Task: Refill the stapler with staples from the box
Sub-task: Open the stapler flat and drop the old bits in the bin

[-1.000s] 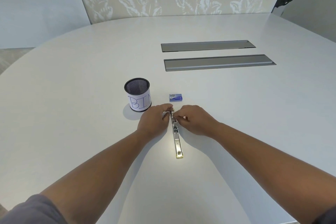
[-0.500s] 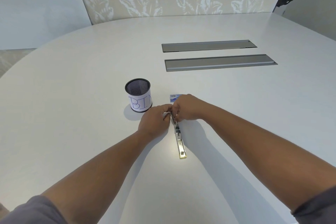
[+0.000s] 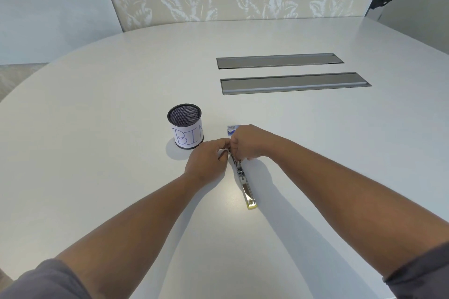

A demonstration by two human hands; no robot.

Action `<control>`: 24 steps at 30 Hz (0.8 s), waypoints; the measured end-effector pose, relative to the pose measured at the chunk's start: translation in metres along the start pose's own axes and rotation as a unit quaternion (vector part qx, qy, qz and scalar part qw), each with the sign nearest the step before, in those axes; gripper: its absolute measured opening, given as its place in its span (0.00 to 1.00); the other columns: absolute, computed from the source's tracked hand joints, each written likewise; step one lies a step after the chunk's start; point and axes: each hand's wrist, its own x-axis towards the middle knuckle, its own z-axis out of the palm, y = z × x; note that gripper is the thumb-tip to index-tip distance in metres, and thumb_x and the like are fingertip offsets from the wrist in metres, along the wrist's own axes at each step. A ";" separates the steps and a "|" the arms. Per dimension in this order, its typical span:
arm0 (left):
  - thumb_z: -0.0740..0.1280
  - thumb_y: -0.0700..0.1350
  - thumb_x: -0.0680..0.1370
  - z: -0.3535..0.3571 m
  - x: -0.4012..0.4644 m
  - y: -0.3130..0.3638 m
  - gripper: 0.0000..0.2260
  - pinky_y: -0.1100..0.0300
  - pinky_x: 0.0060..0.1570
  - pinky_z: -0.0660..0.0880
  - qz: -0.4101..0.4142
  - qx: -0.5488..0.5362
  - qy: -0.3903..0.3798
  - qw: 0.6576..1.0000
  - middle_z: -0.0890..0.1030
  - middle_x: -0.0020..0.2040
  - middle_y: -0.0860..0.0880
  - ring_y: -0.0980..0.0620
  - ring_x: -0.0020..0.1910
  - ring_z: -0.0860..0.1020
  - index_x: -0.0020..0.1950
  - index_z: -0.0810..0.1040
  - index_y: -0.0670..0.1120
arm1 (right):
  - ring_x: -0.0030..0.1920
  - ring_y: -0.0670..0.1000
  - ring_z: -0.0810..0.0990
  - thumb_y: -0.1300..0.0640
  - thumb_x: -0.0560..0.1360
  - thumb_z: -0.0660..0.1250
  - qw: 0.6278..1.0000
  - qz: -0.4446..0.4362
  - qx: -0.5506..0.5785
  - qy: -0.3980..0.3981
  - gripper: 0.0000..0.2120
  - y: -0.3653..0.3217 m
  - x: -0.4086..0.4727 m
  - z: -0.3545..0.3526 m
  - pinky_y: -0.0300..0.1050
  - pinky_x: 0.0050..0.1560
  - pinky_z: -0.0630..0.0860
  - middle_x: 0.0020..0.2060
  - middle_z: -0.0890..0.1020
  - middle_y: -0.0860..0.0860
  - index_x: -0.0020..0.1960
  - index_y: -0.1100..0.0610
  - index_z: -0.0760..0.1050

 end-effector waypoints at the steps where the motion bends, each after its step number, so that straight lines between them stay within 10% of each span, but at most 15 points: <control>1: 0.61 0.46 0.75 0.000 0.000 0.001 0.17 0.62 0.37 0.74 0.000 0.000 0.000 1.000 0.82 0.40 0.68 0.70 0.34 0.75 0.58 0.78 0.66 | 0.38 0.54 0.77 0.67 0.73 0.65 1.000 0.004 0.022 0.000 0.05 0.000 0.000 -0.001 0.39 0.34 0.71 0.40 0.80 0.56 0.44 0.60 0.78; 7: 0.60 0.46 0.76 -0.001 0.000 0.000 0.16 0.59 0.41 0.78 0.003 0.007 -0.009 1.000 0.84 0.45 0.64 0.63 0.35 0.76 0.58 0.78 0.64 | 0.31 0.51 0.72 0.70 0.70 0.67 0.972 0.031 0.231 0.025 0.16 0.013 -0.003 0.009 0.40 0.33 0.75 0.30 0.72 0.50 0.28 0.55 0.69; 11: 0.61 0.47 0.76 0.000 0.001 -0.002 0.16 0.60 0.41 0.74 0.006 0.012 -0.007 1.000 0.84 0.44 0.62 0.62 0.36 0.75 0.58 0.78 0.63 | 0.32 0.52 0.70 0.71 0.67 0.68 0.945 0.007 0.323 0.041 0.03 0.025 -0.004 0.019 0.40 0.32 0.69 0.31 0.73 0.54 0.39 0.70 0.75; 24: 0.67 0.48 0.77 0.002 -0.006 -0.002 0.18 0.64 0.44 0.70 0.014 -0.033 0.029 0.999 0.82 0.46 0.57 0.59 0.42 0.78 0.66 0.77 0.62 | 0.29 0.47 0.77 0.69 0.73 0.73 0.803 0.005 0.576 0.152 0.06 0.038 -0.007 0.059 0.38 0.33 0.75 0.32 0.81 0.52 0.47 0.61 0.80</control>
